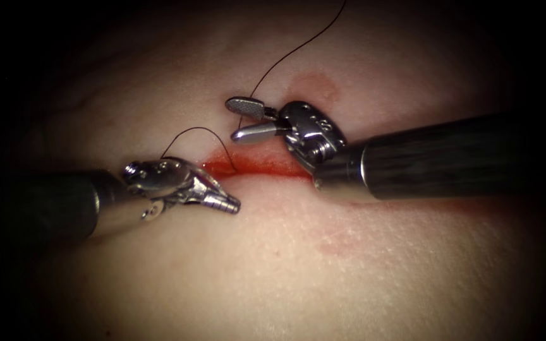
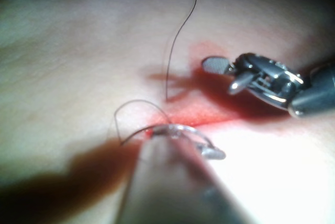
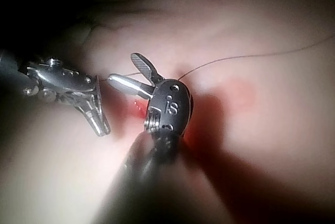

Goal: Wound Closure
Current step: Set the needle down and try again.

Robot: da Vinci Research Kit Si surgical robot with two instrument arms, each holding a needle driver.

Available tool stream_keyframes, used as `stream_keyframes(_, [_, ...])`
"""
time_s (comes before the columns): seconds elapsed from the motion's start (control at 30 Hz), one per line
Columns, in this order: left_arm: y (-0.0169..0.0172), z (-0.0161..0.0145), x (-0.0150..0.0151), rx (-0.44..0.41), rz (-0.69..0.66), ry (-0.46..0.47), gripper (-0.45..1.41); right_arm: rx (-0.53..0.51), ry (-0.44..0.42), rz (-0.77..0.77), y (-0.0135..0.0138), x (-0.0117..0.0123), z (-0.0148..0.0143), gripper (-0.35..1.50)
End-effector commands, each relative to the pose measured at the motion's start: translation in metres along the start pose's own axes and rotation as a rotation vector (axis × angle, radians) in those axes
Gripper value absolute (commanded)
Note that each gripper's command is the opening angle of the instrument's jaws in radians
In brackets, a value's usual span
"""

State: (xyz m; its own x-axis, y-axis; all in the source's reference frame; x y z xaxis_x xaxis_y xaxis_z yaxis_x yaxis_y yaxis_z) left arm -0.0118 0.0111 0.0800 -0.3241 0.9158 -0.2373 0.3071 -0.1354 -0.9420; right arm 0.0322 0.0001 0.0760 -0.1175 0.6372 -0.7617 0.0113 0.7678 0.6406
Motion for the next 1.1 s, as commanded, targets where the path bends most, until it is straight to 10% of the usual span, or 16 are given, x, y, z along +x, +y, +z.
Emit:
stream_keyframes(0.03, [-0.0006,0.0006,-0.0003,-0.006,-0.005,-0.018,-0.35,0.000,-0.090,-0.008,-0.0002,-0.0005,0.0000,1.41])
stream_keyframes(0.3, [0.0011,0.0022,-0.0007,0.139,-0.017,-0.231,-0.35,-0.028,-0.442,-0.025,-0.0036,-0.0004,0.0010,1.33])
stream_keyframes(0.63, [0.0031,0.0022,-0.0014,0.197,0.221,-0.220,0.60,-0.039,-0.453,-0.018,-0.0037,0.0003,0.0013,1.31])
stream_keyframes(1.1, [0.0081,-0.0025,-0.0055,0.160,0.309,-0.143,0.66,-0.096,-0.470,-0.016,-0.0029,-0.0002,0.0011,1.35])
